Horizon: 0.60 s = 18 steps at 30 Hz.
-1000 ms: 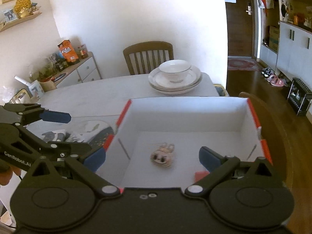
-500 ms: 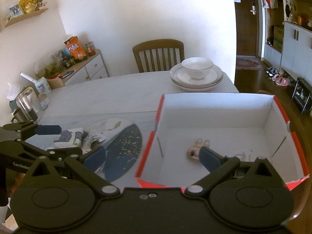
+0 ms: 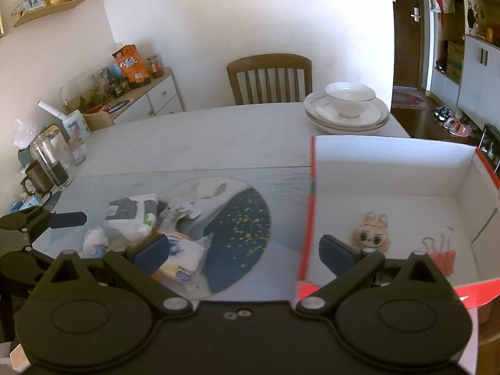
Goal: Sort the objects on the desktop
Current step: 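Withdraw both tools from the box back toward the item pile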
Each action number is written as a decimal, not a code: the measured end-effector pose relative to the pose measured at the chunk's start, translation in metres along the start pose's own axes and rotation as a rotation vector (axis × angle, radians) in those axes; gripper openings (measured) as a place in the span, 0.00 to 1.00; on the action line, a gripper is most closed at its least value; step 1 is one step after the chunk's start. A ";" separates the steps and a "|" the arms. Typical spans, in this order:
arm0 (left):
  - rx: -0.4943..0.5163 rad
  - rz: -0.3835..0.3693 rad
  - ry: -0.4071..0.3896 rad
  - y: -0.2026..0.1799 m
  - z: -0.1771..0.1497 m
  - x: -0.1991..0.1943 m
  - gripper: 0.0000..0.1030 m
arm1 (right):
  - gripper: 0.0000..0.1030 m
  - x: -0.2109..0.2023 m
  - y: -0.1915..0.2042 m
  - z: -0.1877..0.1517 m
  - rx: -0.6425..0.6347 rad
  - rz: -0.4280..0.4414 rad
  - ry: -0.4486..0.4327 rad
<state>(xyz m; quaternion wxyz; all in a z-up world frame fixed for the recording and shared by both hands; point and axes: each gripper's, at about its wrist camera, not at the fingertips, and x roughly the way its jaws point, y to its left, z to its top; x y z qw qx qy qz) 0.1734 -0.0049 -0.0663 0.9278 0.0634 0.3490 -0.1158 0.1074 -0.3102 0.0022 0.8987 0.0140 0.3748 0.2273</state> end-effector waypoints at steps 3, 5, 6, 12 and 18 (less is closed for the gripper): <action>-0.019 0.014 0.002 0.013 -0.006 -0.001 0.99 | 0.99 0.008 0.013 -0.002 -0.006 0.001 0.005; -0.027 0.020 0.001 0.021 -0.010 -0.001 0.99 | 0.99 0.013 0.022 -0.003 -0.012 -0.001 0.007; -0.029 0.027 0.000 0.024 -0.012 -0.001 0.99 | 0.99 0.017 0.027 -0.004 -0.015 -0.003 0.010; -0.043 0.066 0.006 0.047 -0.022 0.000 0.99 | 0.99 0.041 0.049 -0.009 -0.022 -0.020 0.034; -0.074 0.082 0.043 0.073 -0.031 0.008 0.99 | 0.98 0.069 0.065 -0.010 0.002 -0.040 0.068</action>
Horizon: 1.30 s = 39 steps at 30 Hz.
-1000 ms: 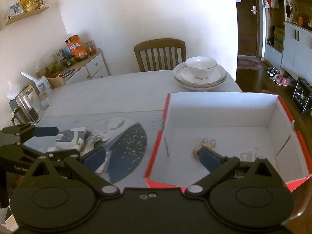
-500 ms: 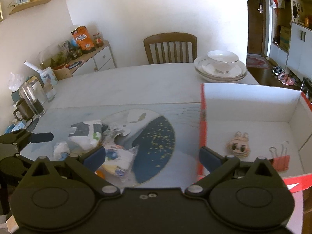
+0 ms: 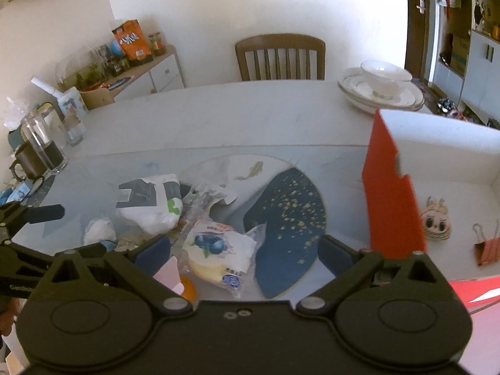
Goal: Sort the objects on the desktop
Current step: 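Withdraw both tools from the box back toward the item pile, then grasp the tissue bag with the left tool while the right tool grasps the blueberry bun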
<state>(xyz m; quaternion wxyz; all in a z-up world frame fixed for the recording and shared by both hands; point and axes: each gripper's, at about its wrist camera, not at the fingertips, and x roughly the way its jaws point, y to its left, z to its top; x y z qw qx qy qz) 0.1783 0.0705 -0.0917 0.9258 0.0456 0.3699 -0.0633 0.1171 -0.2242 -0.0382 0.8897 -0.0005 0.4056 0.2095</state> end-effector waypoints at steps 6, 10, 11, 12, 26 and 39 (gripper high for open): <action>-0.034 0.025 0.064 0.026 -0.011 0.019 0.99 | 0.98 0.022 0.015 -0.001 -0.016 -0.029 0.024; -0.074 0.016 0.086 0.039 -0.013 0.027 0.99 | 0.98 0.032 0.023 0.000 -0.030 -0.044 0.033; -0.084 0.013 0.089 0.042 -0.013 0.028 0.99 | 0.98 0.035 0.025 0.000 -0.029 -0.047 0.035; -0.095 0.010 0.093 0.044 -0.013 0.030 0.99 | 0.98 0.037 0.026 0.001 -0.027 -0.050 0.038; -0.222 -0.038 0.175 0.067 -0.009 0.057 0.98 | 0.95 0.066 0.029 0.003 0.036 -0.088 0.101; -0.261 -0.058 0.199 0.070 -0.007 0.063 0.79 | 0.83 0.077 0.026 -0.001 0.070 -0.091 0.140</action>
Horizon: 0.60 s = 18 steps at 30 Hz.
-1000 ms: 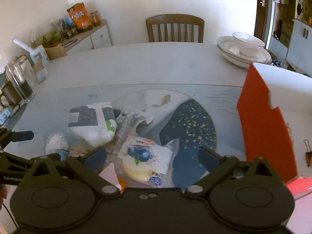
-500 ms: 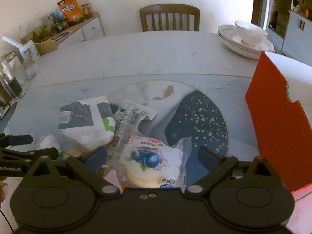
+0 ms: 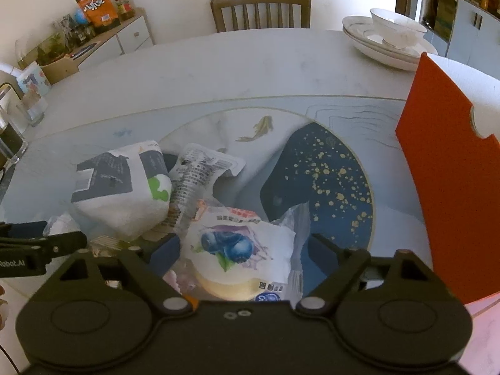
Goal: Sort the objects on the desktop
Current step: 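Grasp the tissue bag with the left tool while the right tool grasps the blueberry bun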
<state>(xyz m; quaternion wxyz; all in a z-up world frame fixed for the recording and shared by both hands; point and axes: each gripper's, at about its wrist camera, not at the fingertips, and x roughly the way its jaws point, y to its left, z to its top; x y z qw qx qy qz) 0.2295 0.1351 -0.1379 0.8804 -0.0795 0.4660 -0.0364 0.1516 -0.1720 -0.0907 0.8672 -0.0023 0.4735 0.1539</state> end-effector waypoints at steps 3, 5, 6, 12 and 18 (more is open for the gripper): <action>0.000 -0.020 -0.002 -0.002 0.000 -0.001 0.68 | 0.81 0.000 0.001 0.001 -0.001 -0.001 0.000; 0.001 -0.032 -0.002 -0.003 0.000 -0.002 0.61 | 0.80 -0.001 0.001 0.000 -0.003 -0.002 -0.005; 0.002 -0.036 -0.002 -0.004 0.001 -0.002 0.57 | 0.78 -0.001 0.001 0.001 -0.004 -0.003 -0.006; 0.001 -0.050 0.003 -0.007 0.003 -0.002 0.44 | 0.72 -0.003 -0.002 0.002 0.018 0.014 -0.009; -0.006 -0.061 0.003 -0.006 0.002 -0.004 0.37 | 0.63 -0.010 -0.012 0.002 0.064 0.040 -0.023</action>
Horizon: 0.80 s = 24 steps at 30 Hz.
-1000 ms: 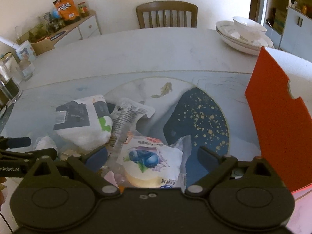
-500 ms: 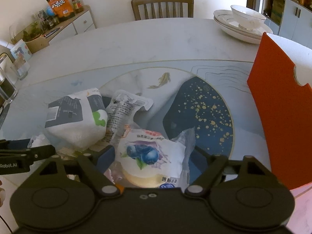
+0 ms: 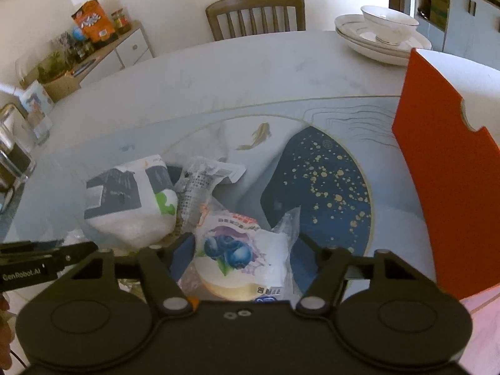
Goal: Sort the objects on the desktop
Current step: 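Grasp the tissue bag with the left tool while the right tool grasps the blueberry bun, then carry the tissue bag and blueberry bun with both tools over the red box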
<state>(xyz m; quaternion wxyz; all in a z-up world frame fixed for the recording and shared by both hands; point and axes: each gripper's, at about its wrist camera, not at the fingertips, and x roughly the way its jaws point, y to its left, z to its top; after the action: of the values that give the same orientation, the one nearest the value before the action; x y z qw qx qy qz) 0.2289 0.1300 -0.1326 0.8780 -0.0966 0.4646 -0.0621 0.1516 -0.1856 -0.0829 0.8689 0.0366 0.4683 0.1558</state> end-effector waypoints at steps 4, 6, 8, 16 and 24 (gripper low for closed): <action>-0.021 -0.001 -0.003 0.003 0.000 -0.003 0.35 | 0.58 -0.007 -0.007 -0.001 0.017 -0.006 -0.023; -0.041 -0.006 -0.006 0.006 0.000 -0.006 0.35 | 0.58 -0.011 -0.011 -0.001 0.028 -0.005 -0.037; -0.052 -0.004 -0.014 0.008 -0.001 -0.010 0.34 | 0.58 -0.016 -0.015 -0.001 0.043 -0.007 -0.047; -0.053 -0.008 -0.062 0.006 0.000 -0.032 0.34 | 0.58 -0.039 -0.026 0.001 0.060 -0.001 -0.098; -0.019 -0.045 -0.089 -0.013 -0.002 -0.052 0.35 | 0.58 -0.068 -0.030 -0.003 0.033 0.027 -0.115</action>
<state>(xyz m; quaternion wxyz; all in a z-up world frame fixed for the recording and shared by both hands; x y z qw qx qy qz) 0.1974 0.1271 -0.0888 0.8953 -0.1180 0.4232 -0.0732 0.1212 -0.2354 -0.0368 0.8914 0.0664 0.4198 0.1575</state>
